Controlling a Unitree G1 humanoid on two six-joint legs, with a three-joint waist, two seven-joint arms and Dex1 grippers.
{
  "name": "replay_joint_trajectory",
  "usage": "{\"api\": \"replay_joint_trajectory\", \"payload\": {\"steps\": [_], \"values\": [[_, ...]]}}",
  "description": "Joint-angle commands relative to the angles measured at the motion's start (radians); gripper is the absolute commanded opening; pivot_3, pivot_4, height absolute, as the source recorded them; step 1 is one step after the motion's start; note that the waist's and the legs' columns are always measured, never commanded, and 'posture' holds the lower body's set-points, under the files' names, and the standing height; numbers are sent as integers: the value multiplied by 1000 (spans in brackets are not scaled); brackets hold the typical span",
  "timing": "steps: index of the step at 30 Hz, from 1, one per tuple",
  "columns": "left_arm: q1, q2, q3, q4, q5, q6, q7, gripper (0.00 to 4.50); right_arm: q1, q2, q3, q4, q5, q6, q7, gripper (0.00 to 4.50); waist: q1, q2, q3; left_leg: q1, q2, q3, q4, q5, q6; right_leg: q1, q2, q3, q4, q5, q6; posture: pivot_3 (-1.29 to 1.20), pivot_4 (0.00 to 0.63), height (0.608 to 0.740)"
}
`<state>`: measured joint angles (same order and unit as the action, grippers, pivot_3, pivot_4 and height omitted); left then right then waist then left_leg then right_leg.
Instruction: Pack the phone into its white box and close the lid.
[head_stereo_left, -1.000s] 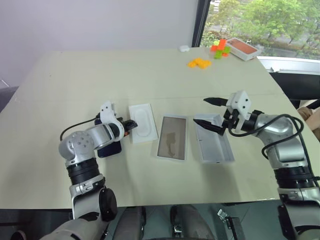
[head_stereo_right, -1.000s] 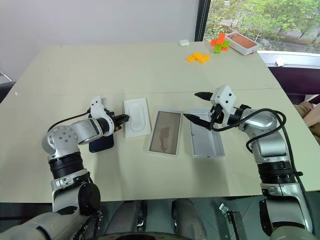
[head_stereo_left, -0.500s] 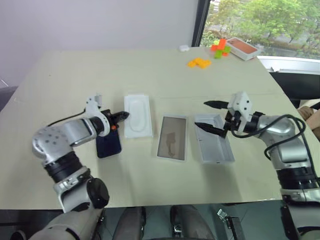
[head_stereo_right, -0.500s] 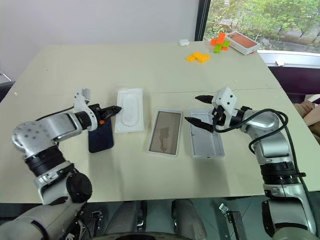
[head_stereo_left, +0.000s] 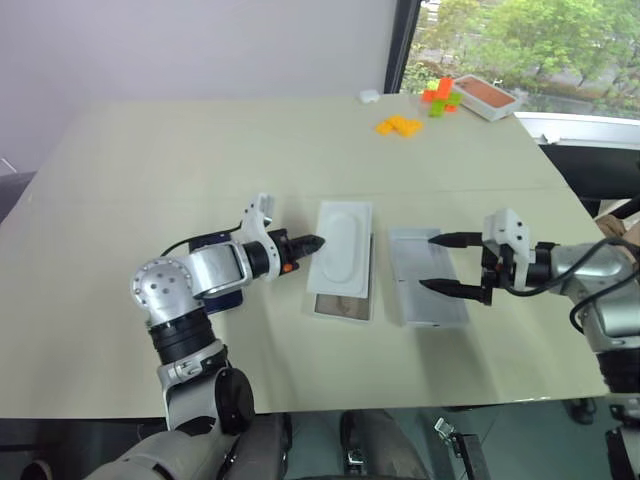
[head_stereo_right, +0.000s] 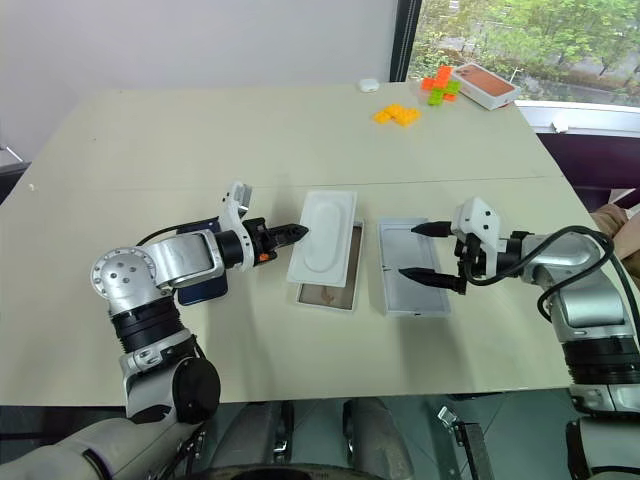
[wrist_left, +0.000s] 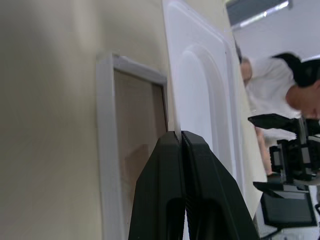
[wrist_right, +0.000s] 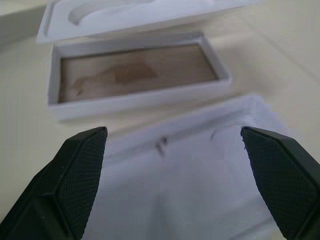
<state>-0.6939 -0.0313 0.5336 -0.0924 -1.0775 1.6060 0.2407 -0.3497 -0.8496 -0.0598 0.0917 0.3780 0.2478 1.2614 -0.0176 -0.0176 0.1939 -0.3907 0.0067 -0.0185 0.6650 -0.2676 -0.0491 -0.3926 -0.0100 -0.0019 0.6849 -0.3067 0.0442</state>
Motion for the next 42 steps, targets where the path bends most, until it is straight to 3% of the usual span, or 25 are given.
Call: {"api": "replay_joint_trajectory", "payload": {"steps": [1,7,11,16,21,25,33,35,37,39,42], "values": [[-5,5,-42,-11,7,8,7,43,-10,-2,-34,-34,18,-11,-11,4500,4,0,0,0,0,0,0,0,0,0,0,0,0,0,0,0,150,740],[10,-22,-83,-14,57,8,17,43,-9,7,-37,-39,12,-18,-40,4500,8,0,0,0,-1,0,0,1,-1,1,0,0,0,0,0,0,150,740],[10,-40,-77,-15,95,7,6,1398,-10,10,-34,-44,15,-18,-52,4500,8,0,0,0,-1,-1,0,1,-1,0,0,0,0,0,0,0,150,740],[5,-37,-87,-29,133,3,-16,3822,-13,18,-26,-45,11,-22,-64,4500,7,0,0,0,-1,-1,0,1,-1,1,0,0,0,0,0,0,150,740],[-21,-17,-58,-48,131,8,-40,3822,-30,37,-21,-46,7,-23,-81,4500,6,0,0,0,-1,-1,0,1,-2,1,0,0,0,0,0,0,150,740],[-70,35,-10,-43,31,8,-83,3822,-57,76,-21,-79,37,24,-114,4500,5,-1,0,0,0,-1,0,1,-2,0,0,0,0,0,0,0,150,740],[-112,167,-11,-50,39,8,-159,3822,-77,131,9,-94,20,32,-147,4500,7,-1,1,-1,-1,-1,-1,1,-2,0,0,0,-1,0,0,0,150,740],[-89,225,-26,-85,30,-9,-222,3822,-102,163,18,-103,20,52,-186,4500,4,-1,1,-1,-1,-1,-1,1,-2,0,0,0,-1,0,0,0,150,740],[-18,365,-114,-164,103,-148,-358,3822,-128,199,63,-131,-17,84,-243,4500,-6,-1,1,-1,0,0,-1,2,-3,-1,0,0,0,0,0,0,150,740],[33,448,-125,-162,144,-265,-447,3822,-151,232,90,-151,-30,133,-290,4500,-12,0,1,1,1,1,-4,3,-5,-3,1,1,0,0,-1,0,150,740],[76,515,-131,-118,188,-367,-512,3885,-176,262,112,-161,-43,193,-341,3680,4,0,1,1,2,0,-7,4,-7,-4,1,1,0,1,-3,0,150,740]]}}
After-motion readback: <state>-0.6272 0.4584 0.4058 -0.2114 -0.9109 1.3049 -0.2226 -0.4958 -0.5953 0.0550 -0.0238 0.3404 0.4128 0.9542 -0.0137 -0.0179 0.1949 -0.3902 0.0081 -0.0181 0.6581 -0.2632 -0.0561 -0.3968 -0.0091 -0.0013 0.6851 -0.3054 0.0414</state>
